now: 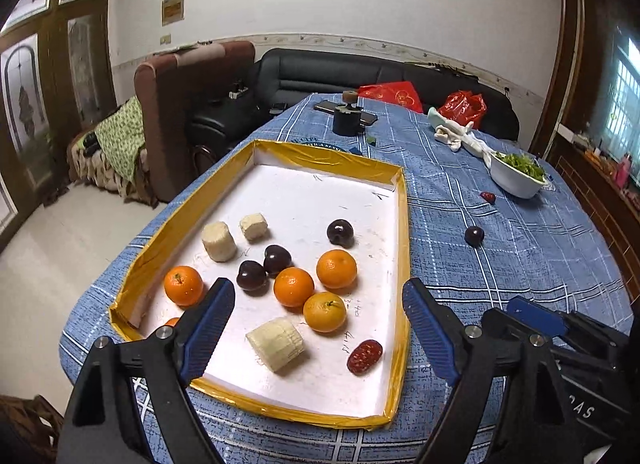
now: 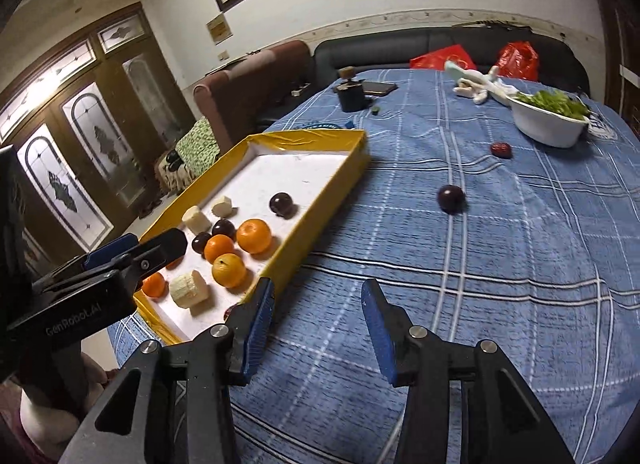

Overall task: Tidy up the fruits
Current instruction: 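Move both open tools back toward the remaining date and plum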

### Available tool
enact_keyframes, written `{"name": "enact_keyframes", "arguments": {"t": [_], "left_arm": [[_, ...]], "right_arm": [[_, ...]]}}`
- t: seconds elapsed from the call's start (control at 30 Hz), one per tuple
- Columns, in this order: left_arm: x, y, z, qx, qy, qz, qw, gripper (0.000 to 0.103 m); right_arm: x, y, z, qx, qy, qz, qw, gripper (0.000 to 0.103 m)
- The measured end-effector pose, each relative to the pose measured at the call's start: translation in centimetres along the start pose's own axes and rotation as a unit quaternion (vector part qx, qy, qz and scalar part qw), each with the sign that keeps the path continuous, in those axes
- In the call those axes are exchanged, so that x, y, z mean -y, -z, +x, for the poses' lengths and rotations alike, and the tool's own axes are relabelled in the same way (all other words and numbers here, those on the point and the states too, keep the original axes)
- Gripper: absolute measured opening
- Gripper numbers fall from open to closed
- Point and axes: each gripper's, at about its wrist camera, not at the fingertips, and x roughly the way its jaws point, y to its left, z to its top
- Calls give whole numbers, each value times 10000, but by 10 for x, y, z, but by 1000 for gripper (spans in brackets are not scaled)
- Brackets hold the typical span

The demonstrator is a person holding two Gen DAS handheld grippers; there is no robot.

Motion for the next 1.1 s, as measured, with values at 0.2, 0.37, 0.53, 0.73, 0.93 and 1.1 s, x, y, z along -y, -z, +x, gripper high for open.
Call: {"name": "enact_keyframes", "arguments": {"t": [0.2,0.37,0.53,0.73,0.93,1.1], "left_arm": [[7,3,-9,32,-150,135,9998,85],[10,6,-13,20,-152,201,9997,86],[14,7,-14,0,-169,257,9995,86],[21,7,-11,-105,-117,305,9994,87],[37,3,0,-231,147,400,9988,87],[50,4,10,-336,432,399,9977,87]], "right_arm": [[8,6,-6,14,55,134,9999,50],[10,11,-7,-26,38,180,9998,50],[11,14,-13,-14,51,157,9999,50],[20,14,-15,12,81,265,9996,51],[46,6,-26,183,274,495,9982,52],[76,-1,-27,48,433,719,9965,53]]}}
